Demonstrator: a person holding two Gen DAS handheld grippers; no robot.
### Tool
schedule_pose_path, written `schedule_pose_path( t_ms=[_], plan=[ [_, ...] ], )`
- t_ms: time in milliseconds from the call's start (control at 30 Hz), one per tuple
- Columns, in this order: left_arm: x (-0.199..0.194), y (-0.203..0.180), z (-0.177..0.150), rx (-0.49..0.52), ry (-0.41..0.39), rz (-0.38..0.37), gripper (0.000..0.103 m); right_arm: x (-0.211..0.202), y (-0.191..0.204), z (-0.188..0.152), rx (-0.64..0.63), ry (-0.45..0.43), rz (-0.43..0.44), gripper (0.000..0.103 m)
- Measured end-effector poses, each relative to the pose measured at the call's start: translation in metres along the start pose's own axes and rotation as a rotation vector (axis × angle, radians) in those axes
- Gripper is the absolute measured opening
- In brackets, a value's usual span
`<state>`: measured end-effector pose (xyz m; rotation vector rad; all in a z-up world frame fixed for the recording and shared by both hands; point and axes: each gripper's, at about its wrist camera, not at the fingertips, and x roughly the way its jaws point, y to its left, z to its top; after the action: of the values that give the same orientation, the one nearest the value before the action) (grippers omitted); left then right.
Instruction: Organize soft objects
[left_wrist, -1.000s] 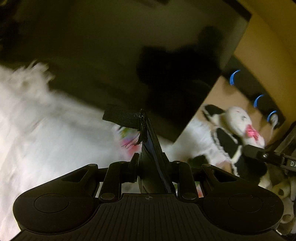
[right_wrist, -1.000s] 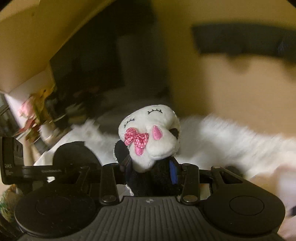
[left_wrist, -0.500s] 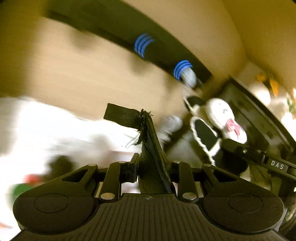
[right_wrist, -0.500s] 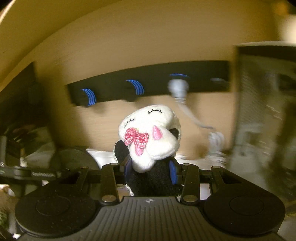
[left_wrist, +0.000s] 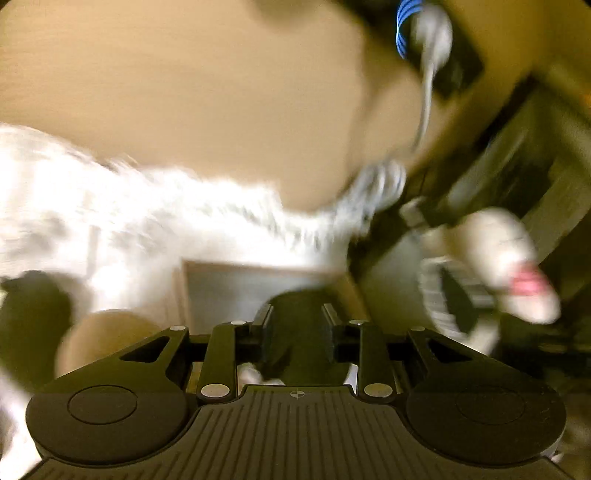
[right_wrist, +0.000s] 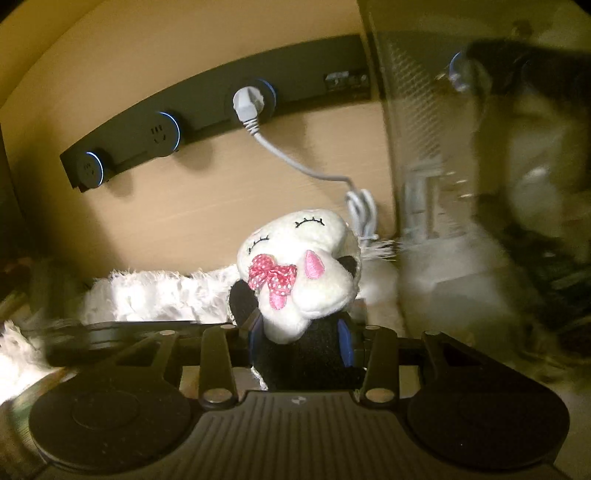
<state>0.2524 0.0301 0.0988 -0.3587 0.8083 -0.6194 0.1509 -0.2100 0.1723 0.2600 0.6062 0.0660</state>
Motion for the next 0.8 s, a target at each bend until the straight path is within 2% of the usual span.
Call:
schedule_pose_path(
  t_ms=[100, 200, 333, 367, 467, 600, 700, 800],
  plan=[
    [-0.05, 0.009, -0.011, 0.002, -0.086, 0.031, 0.03, 0.033, 0.01, 0.0, -0.029, 0.002, 0.03, 0.04],
    [-0.103, 0.028, -0.044, -0.019, -0.129, 0.088, 0.03, 0.084, 0.012, -0.011, -0.033, 0.093, 0.048, 0.04],
    [-0.171, 0.074, -0.102, -0.131, -0.137, 0.255, 0.03, 0.152, 0.007, -0.049, -0.029, 0.297, -0.012, 0.041],
    [-0.191, 0.087, -0.117, -0.168, -0.134, 0.305, 0.03, 0.159, 0.008, -0.058, -0.042, 0.316, -0.02, 0.041],
    [-0.22, 0.123, -0.156, -0.305, -0.118, 0.455, 0.03, 0.157, 0.021, -0.072, -0.139, 0.29, -0.049, 0.043],
    [-0.255, 0.159, -0.186, -0.462, -0.157, 0.555, 0.03, 0.153, 0.03, -0.073, -0.19, 0.347, -0.065, 0.052],
    [-0.269, 0.173, -0.188, -0.514, -0.194, 0.584, 0.03, 0.141, 0.034, -0.076, -0.204, 0.35, -0.083, 0.058],
    [-0.27, 0.179, -0.182, -0.5, -0.197, 0.555, 0.03, 0.118, 0.039, -0.074, -0.21, 0.291, -0.112, 0.067]
  ],
)
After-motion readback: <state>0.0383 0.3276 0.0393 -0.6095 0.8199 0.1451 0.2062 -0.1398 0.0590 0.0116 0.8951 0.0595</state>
